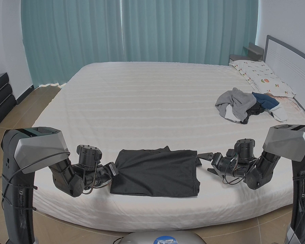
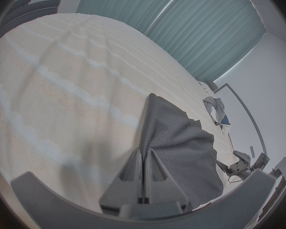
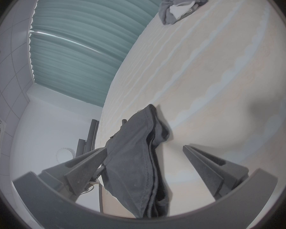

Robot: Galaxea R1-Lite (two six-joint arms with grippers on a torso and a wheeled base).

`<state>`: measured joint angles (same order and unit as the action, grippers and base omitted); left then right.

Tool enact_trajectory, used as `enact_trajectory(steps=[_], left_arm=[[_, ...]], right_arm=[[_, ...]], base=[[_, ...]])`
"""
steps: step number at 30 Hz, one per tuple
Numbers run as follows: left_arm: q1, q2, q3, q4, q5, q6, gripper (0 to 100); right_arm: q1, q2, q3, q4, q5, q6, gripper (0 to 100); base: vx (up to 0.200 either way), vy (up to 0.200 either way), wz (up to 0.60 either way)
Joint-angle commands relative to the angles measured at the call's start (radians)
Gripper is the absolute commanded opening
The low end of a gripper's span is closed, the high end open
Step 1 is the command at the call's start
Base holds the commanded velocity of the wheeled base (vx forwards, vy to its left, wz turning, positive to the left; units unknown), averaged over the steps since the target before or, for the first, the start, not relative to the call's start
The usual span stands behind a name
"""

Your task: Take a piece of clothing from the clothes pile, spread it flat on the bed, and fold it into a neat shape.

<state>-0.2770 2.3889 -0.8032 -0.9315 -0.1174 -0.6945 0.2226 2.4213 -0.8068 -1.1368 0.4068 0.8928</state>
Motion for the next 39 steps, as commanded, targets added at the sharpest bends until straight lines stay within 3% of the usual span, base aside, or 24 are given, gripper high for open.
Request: enact_trajectory(steps=[1,5,11,19,31,32,39], left_arm=[[-0.007,-0.017,0.013,0.002,0.002,-0.002,0],[-0.011,-0.028,0.019,0.005,0.002,-0.005,0],[-0.022,-0.071,0.007,0.115,0.002,-0.045,0],[-0.024,-0.063,0.004,0.120,0.002,-0.045,0],[-0.048,-0.062,0.019,0.122,0.004,-0.046,0],[-0.048,-0.063,0.021,0.123,0.004,-0.046,100],[-0.054,-0.065,0.025,0.122,0.004,-0.046,100]], right_arm=[[0.011,-0.011,0.001,0.000,-0.005,0.003,100],[0.011,-0.008,0.000,0.000,-0.005,0.002,100],[0.017,0.001,-0.002,0.002,-0.006,0.002,100],[0.017,0.001,-0.002,0.002,-0.006,0.002,100],[0.017,0.002,-0.003,0.002,-0.006,0.002,100],[0.018,0.002,-0.003,0.000,-0.006,0.003,100],[0.018,0.002,-0.002,0.000,-0.008,0.002,100]], base=[[0.000,0.200,0.00],[0.000,0.200,0.00],[0.000,0.200,0.00],[0.000,0.200,0.00],[0.000,0.000,0.00],[0.000,0.000,0.00],[0.000,0.000,0.00]])
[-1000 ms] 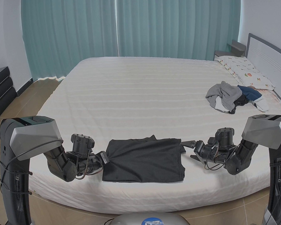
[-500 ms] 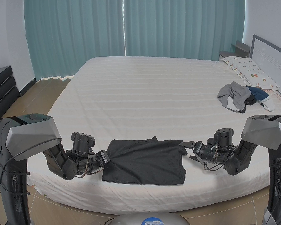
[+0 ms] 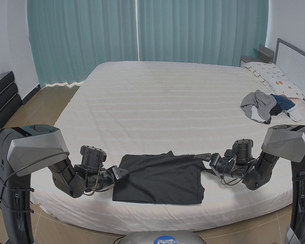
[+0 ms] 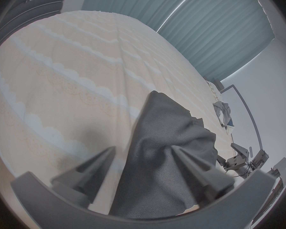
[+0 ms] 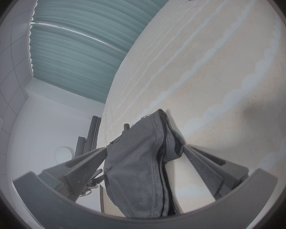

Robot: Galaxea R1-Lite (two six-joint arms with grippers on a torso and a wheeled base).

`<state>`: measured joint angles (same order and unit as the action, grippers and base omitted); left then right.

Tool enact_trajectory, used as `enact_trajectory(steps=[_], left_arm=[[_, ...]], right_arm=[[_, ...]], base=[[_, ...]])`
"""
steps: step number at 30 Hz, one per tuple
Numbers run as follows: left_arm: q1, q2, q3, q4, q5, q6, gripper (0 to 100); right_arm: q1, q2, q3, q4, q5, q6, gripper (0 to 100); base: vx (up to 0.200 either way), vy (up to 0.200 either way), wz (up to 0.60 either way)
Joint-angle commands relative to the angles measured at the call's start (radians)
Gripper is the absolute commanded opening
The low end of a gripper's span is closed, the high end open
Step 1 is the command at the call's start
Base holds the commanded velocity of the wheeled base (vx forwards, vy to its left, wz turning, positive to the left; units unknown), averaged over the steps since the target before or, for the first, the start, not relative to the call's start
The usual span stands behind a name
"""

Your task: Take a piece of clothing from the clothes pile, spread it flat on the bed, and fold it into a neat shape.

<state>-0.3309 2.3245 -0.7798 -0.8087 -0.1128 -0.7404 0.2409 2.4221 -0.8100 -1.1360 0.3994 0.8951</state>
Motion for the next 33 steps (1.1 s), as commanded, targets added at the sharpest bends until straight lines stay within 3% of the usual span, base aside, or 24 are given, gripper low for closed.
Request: enact_trajectory(steps=[1,7,11,16,20,22,23,27,33], left_arm=[[0.000,0.000,0.002,-0.001,-0.001,0.000,100],[0.010,0.003,-0.007,-0.003,-0.001,-0.002,100],[0.050,-0.005,-0.038,-0.018,-0.002,-0.059,100],[0.090,-0.043,-0.056,-0.021,0.001,-0.065,100],[0.092,-0.096,-0.058,-0.050,0.102,0.010,100],[0.090,-0.099,-0.055,-0.053,0.107,0.018,100],[0.084,-0.131,-0.016,-0.075,0.145,0.069,100],[0.090,-0.264,0.077,-0.150,0.228,0.064,100],[0.095,-0.522,0.275,-0.262,0.303,0.088,100]], right_arm=[[0.000,0.002,0.002,-0.001,-0.001,-0.001,100],[0.000,0.000,0.003,-0.001,-0.008,-0.002,100],[0.012,-0.008,-0.005,0.001,-0.076,-0.012,100],[0.009,-0.046,-0.017,0.015,-0.082,-0.038,100],[-0.015,-0.130,0.025,0.071,-0.117,-0.140,100],[-0.018,-0.143,0.034,0.074,-0.126,-0.148,100],[-0.028,-0.245,0.112,0.082,-0.205,-0.174,100],[-0.032,-0.410,0.236,0.073,-0.298,-0.211,100],[-0.032,-0.738,0.430,0.082,-0.355,-0.298,100]], base=[[0.000,0.000,0.00],[0.000,0.000,0.00],[0.000,0.000,0.00],[0.000,0.000,0.00],[0.000,0.000,0.00],[0.000,0.000,0.00],[0.000,0.000,0.00],[0.000,0.000,0.00],[0.000,0.000,0.00]])
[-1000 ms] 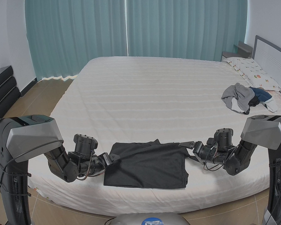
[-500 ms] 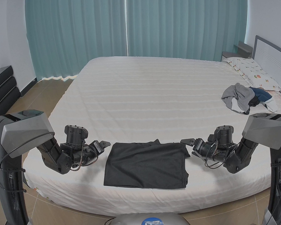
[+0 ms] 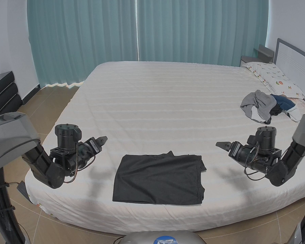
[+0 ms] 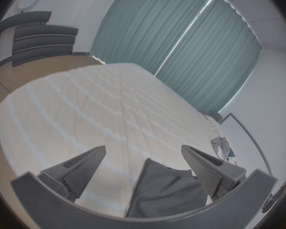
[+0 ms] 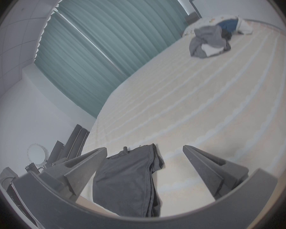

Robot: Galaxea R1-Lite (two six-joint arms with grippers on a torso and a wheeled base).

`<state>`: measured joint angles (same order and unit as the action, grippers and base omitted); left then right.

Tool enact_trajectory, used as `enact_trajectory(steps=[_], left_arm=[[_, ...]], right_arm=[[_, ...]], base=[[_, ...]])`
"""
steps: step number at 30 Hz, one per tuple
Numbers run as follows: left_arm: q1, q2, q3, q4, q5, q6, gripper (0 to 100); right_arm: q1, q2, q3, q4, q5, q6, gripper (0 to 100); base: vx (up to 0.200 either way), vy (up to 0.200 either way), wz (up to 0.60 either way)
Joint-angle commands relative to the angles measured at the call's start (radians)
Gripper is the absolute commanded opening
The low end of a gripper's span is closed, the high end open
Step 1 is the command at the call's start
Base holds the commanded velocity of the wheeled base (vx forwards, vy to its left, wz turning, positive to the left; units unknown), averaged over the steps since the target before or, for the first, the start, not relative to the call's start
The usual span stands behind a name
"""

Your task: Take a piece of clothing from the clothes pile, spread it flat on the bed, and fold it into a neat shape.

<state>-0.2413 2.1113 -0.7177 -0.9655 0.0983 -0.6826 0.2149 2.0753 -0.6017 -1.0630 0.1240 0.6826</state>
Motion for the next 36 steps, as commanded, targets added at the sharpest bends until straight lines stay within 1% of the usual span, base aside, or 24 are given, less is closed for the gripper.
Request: enact_trajectory(steps=[1,3,4,5,7,8,10,12,13,14,15,17,18,21,24,27,29,30,31,34,35,36], left_arm=[[0.007,-0.358,0.239,-0.108,0.109,0.043,100],[0.019,-0.445,0.276,-0.110,0.144,0.066,100],[0.023,-0.465,0.285,-0.110,0.153,0.072,100],[0.028,-0.530,0.316,-0.111,0.179,0.089,100],[0.028,-0.620,0.360,-0.111,0.189,0.107,100],[0.028,-0.639,0.369,-0.110,0.190,0.110,100],[0.030,-0.738,0.409,-0.099,0.196,0.149,100],[0.030,-0.738,0.409,-0.099,0.196,0.149,100],[0.031,-0.841,0.461,-0.099,0.241,0.209,100],[0.030,-0.887,0.494,-0.099,0.270,0.244,100],[0.030,-0.924,0.517,-0.099,0.282,0.275,100],[0.030,-0.929,0.521,-0.099,0.282,0.279,100],[0.030,-1.027,0.580,-0.098,0.284,0.350,100],[0.027,-1.137,0.627,-0.094,0.287,0.411,100],[0.030,-1.242,0.652,-0.062,0.293,0.462,100],[0.030,-1.380,0.658,0.057,0.294,0.500,100],[0.031,-1.488,0.644,0.182,0.294,0.525,100],[0.031,-1.505,0.642,0.200,0.294,0.528,100],[0.034,-1.613,0.619,0.329,0.294,0.554,100],[0.054,-1.788,0.573,0.551,0.294,0.606,100],[0.066,-1.835,0.557,0.614,0.294,0.617,100],[0.069,-1.843,0.554,0.625,0.294,0.617,100]], right_arm=[[-0.006,-0.455,0.246,0.012,-0.084,-0.100,100],[-0.006,-0.570,0.286,0.024,-0.096,-0.127,100],[-0.006,-0.597,0.295,0.032,-0.099,-0.138,100],[-0.006,-0.681,0.319,0.074,-0.116,-0.181,100],[-0.006,-0.793,0.350,0.150,-0.141,-0.241,100],[-0.006,-0.817,0.355,0.166,-0.144,-0.250,100],[-0.005,-0.966,0.375,0.248,-0.150,-0.281,100],[-0.005,-0.966,0.375,0.248,-0.150,-0.281,100],[-0.006,-1.110,0.372,0.377,-0.152,-0.317,100],[-0.011,-1.178,0.369,0.454,-0.153,-0.339,100],[-0.020,-1.235,0.365,0.515,-0.153,-0.354,100],[-0.022,-1.242,0.365,0.523,-0.153,-0.356,100],[-0.046,-1.373,0.364,0.670,-0.150,-0.400,100],[-0.066,-1.502,0.367,0.790,-0.150,-0.457,100],[-0.112,-1.615,0.376,0.885,-0.150,-0.497,100],[-0.160,-1.718,0.376,0.988,-0.138,-0.525,100],[-0.160,-1.785,0.367,1.049,-0.139,-0.532,100],[-0.158,-1.795,0.365,1.058,-0.139,-0.535,100],[-0.155,-1.850,0.356,1.106,-0.141,-0.572,100],[-0.157,-1.939,0.349,1.163,-0.150,-0.641,100],[-0.158,-1.966,0.349,1.181,-0.150,-0.663,100],[-0.158,-1.971,0.349,1.183,-0.150,-0.666,100]], base=[[0.000,0.000,0.00],[0.000,0.000,0.00],[0.000,0.000,0.00],[0.000,0.000,0.00],[0.000,0.000,0.00],[0.000,0.000,0.00],[0.000,0.000,0.00],[0.000,0.000,0.00],[0.000,0.000,0.00],[0.000,0.000,0.00],[0.000,0.000,0.00],[0.000,0.000,0.00],[0.000,0.000,0.00],[0.000,0.000,0.00],[0.000,0.000,0.00],[0.000,0.000,0.00],[0.000,0.000,0.00],[0.000,0.000,0.00],[0.000,0.000,0.00],[0.000,0.000,0.00],[0.000,0.000,0.00],[0.000,0.000,0.00]])
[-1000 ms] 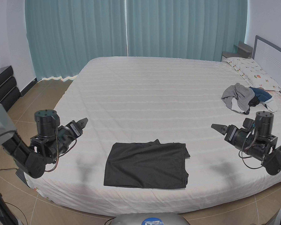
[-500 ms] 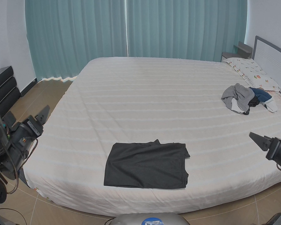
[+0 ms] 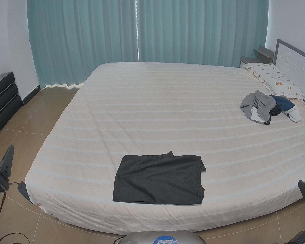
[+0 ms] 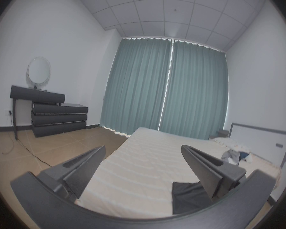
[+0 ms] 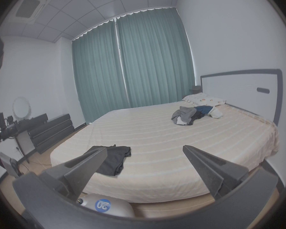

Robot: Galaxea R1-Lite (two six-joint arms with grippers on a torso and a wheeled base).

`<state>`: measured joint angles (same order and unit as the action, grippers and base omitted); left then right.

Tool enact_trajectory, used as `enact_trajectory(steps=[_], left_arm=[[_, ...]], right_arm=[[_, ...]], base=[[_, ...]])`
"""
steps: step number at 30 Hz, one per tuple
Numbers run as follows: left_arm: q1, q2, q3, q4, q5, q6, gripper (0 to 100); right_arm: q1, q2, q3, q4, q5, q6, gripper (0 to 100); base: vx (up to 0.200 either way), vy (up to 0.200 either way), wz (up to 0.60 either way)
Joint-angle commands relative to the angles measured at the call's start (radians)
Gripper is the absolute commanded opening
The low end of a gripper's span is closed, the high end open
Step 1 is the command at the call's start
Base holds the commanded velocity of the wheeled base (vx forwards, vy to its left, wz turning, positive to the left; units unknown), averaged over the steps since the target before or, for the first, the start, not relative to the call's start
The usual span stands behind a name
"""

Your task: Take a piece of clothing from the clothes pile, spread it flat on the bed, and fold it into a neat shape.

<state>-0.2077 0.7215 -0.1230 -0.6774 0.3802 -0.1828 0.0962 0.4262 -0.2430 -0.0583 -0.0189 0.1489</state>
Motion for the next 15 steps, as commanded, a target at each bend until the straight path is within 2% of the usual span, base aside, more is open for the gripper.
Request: enact_trajectory(steps=[1,2,4,6,7,13,15], left_arm=[[0.036,-0.453,-0.041,0.337,0.012,0.117,100],[0.076,-0.554,-0.080,0.481,0.009,0.141,100],[0.105,-0.623,-0.095,0.558,0.012,0.160,100],[0.105,-0.623,-0.095,0.558,0.012,0.160,100],[0.111,-0.629,-0.101,0.542,0.022,0.160,100],[0.120,-0.629,-0.107,0.464,0.097,0.164,100],[0.188,-0.645,-0.122,0.466,0.098,0.180,100]], right_arm=[[-0.039,-0.322,-0.010,0.178,-0.007,-0.132,100],[-0.065,-0.377,-0.007,0.210,-0.001,-0.189,100],[-0.090,-0.422,0.004,0.224,0.002,-0.216,100],[-0.090,-0.422,0.004,0.224,0.002,-0.216,100],[-0.092,-0.426,0.013,0.209,-0.004,-0.243,100],[-0.092,-0.426,0.017,0.101,-0.003,-0.256,100],[-0.092,-0.426,0.022,0.034,-0.001,-0.275,100]], base=[[0.000,0.000,0.00],[0.000,0.000,0.00],[0.000,0.000,0.00],[0.000,0.000,0.00],[0.000,0.000,0.00],[0.000,0.000,0.00],[0.000,0.000,0.00]])
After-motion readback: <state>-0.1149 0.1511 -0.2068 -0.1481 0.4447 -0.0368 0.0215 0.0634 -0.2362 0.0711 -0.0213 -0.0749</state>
